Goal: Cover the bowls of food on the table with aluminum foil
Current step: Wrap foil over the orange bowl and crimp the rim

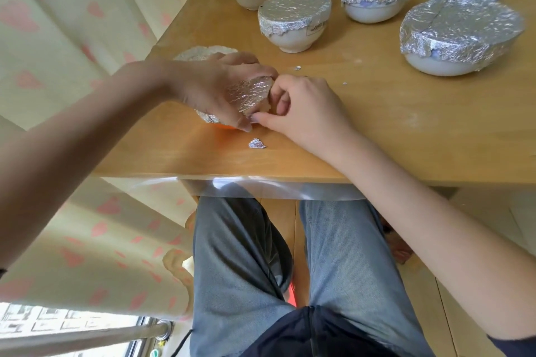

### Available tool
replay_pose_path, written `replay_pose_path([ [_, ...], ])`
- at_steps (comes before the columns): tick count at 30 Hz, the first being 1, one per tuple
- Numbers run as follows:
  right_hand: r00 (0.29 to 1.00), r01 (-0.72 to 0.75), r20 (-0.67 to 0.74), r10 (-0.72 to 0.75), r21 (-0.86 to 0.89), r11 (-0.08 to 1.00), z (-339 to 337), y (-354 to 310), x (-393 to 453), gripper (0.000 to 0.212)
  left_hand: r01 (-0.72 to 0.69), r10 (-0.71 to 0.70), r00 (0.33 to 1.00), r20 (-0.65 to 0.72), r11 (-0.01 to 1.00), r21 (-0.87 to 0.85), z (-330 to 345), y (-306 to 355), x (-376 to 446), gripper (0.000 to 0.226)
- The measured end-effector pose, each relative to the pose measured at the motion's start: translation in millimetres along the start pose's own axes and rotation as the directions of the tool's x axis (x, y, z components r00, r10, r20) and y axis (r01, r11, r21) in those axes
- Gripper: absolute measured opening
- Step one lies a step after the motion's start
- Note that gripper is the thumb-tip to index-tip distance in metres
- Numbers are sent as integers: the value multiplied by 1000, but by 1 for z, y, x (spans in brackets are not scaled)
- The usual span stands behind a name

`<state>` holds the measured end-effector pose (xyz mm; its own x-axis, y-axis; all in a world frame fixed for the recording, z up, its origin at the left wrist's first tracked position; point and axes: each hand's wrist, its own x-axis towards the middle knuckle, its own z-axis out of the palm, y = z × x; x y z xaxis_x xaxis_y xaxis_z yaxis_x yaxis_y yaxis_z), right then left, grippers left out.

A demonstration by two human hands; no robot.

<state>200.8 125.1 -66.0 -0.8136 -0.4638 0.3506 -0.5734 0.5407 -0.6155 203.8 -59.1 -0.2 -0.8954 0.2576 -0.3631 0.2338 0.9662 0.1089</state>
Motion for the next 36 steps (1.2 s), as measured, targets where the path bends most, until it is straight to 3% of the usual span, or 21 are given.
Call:
replay_pose_path([
  [6,997,71,7,-73,146,987,-3,13,13,18,-2,3,999,32,1000,-23,-2,2,-3,95],
  [10,989,133,41,-140,135,982,-9,18,24,22,14,-12,999,43,999,-48,-3,3,-4,97],
  [12,979,191,61,-193,37,981,-15,21,29,30,12,-10,999,46,999,-49,-3,5,-4,94],
  [15,959,283,80,-272,-261,923,-23,24,36,37,10,-7,999,51,998,-59,-3,8,-5,90],
  [18,949,316,94,-303,-330,889,-21,27,41,40,8,-4,999,52,998,-60,-3,9,-5,91],
  [20,952,306,110,-286,-300,904,-19,31,42,46,9,-5,998,58,998,-64,-4,9,-6,93],
  [24,976,217,38,-215,-82,973,-23,43,42,52,-4,8,999,43,996,-89,-3,9,-6,87],
  [31,981,193,28,-193,-24,981,-19,41,50,33,2,5,998,66,995,-98,-5,10,-6,86],
  [36,952,204,230,-204,23,979,-30,36,74,48,6,1,996,89,997,-78,-5,11,-4,88],
])
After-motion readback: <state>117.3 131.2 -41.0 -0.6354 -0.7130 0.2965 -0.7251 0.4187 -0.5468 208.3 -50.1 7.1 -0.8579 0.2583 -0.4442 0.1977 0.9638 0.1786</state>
